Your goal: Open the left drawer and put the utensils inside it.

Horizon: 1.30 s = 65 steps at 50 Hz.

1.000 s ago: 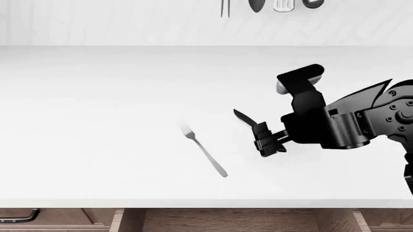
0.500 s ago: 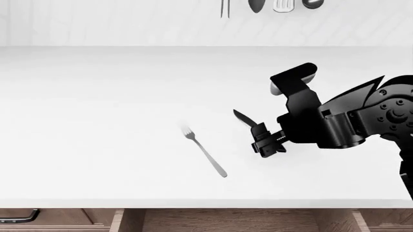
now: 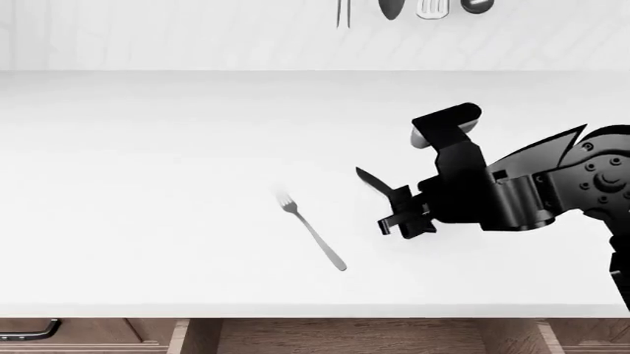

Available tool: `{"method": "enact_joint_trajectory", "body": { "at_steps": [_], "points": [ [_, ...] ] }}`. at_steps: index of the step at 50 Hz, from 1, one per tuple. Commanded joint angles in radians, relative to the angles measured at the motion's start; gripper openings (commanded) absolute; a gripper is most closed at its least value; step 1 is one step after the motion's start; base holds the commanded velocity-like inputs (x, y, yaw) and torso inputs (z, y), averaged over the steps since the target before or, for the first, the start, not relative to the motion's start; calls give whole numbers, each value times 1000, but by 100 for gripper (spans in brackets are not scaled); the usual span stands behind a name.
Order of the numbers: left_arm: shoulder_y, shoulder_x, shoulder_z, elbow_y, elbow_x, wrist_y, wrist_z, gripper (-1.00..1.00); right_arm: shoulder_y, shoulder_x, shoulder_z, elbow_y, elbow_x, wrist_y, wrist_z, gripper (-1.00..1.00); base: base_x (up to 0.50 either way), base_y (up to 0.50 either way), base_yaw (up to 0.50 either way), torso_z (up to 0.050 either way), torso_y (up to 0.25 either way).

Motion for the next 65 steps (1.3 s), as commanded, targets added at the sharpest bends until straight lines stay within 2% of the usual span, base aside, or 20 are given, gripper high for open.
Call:
{"method": "enact_joint_trajectory", "body": {
  "at_steps": [1, 22, 41, 46, 52, 65],
  "points": [
    [0, -2, 3, 0, 2, 2, -2, 100, -40, 0, -53, 12, -10, 16, 24, -100, 0, 0, 0, 0, 0],
    [0, 2, 6, 0, 7, 5, 3, 100, -23, 15, -58, 1, -2, 9, 39, -100, 0, 0, 0, -1, 0],
    [0, -9, 12, 0, 9, 5, -8, 100, 70, 79, 21, -88, 159, 29, 183, -100, 0, 0, 0, -1, 0],
    [0, -10, 13, 0, 8, 6, -10, 100, 82, 126, 31, -141, 225, 46, 246, -100, 0, 0, 0, 0, 0],
    [0, -12, 11, 0, 6, 7, -12, 100, 91, 239, 40, -251, 317, 70, 338, -100, 0, 0, 0, 0, 0],
    [0, -11, 6, 0, 5, 6, -9, 100, 100, 375, 66, -447, 321, 124, 306, -100, 0, 0, 0, 0, 0]
  ]
}}
